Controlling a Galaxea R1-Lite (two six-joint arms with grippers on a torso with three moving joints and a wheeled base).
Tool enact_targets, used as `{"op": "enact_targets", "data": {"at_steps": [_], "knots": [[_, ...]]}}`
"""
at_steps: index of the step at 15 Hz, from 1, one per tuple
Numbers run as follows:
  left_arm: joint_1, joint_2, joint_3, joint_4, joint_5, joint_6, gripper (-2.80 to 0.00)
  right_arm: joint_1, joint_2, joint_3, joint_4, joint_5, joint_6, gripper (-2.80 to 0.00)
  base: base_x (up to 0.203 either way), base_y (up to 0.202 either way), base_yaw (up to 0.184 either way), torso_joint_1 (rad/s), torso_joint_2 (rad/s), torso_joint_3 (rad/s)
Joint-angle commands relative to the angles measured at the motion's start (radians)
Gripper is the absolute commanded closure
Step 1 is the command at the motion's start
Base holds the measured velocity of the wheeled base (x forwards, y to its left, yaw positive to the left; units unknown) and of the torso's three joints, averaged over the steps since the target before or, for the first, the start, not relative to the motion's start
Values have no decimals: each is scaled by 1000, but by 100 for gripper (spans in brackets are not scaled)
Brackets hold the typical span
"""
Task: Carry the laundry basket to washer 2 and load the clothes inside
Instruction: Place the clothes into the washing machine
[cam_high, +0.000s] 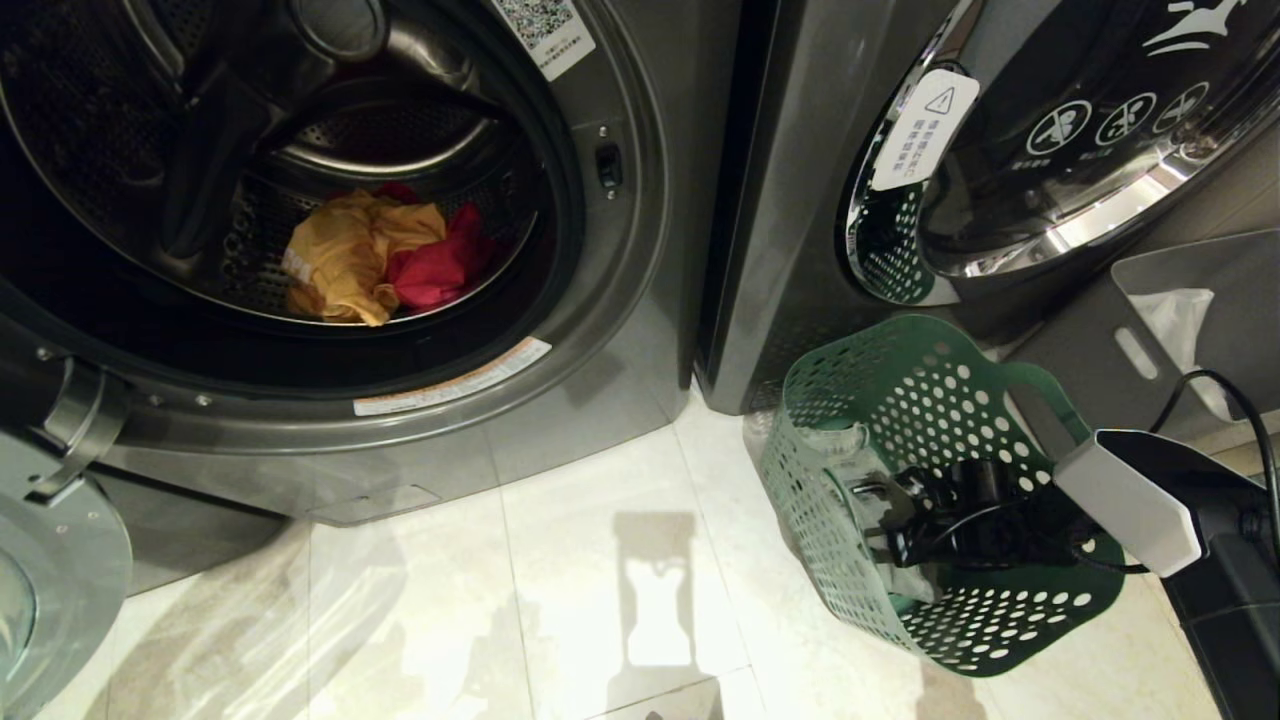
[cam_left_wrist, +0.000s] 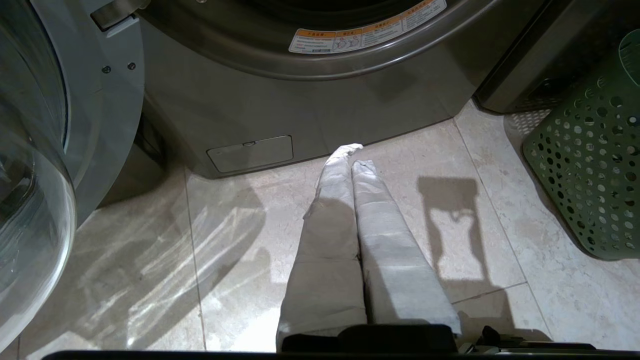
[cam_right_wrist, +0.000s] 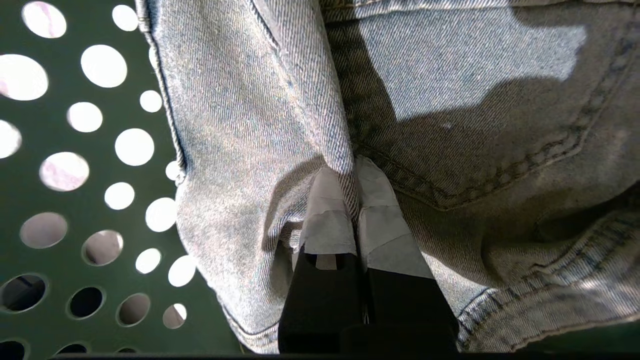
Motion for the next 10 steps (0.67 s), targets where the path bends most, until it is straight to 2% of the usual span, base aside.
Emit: {"op": "enact_targets", "data": {"at_steps": [1,10], "knots": [[0,0,40,-1,1,0,0,-2,-46,25,-3,3,-2,0,0,0,0,0,0,0],[0,0,40,-1,1,0,0,-9,-420,301,-9,5,9,0,0,0,0,0,0,0]]}}
